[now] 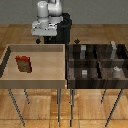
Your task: Place the box of cereal into the appropriate compartment.
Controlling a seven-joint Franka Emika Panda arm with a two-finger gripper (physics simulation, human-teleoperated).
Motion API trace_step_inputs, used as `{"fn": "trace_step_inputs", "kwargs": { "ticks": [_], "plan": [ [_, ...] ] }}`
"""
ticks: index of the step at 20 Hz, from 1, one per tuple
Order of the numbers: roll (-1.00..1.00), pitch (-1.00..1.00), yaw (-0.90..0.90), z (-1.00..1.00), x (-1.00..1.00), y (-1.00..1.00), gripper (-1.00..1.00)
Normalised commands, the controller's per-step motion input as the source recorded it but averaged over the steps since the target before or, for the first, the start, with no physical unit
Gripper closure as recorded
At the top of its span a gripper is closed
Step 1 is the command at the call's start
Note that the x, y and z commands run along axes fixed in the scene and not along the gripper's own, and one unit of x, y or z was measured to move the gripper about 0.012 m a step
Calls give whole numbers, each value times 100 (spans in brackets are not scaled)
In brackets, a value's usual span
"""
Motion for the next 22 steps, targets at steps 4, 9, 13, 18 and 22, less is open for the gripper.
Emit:
{"fn": "trace_step_inputs", "kwargs": {
  "ticks": [4, 9, 13, 18, 22],
  "plan": [
    [0, 0, 0, 0, 0, -50, -100],
    [0, 0, 0, 0, 0, -60, -100],
    [0, 0, 0, 0, 0, -75, -100],
    [0, 0, 0, 0, 0, -20, -100],
    [0, 0, 0, 50, 0, 0, -100]
  ]
}}
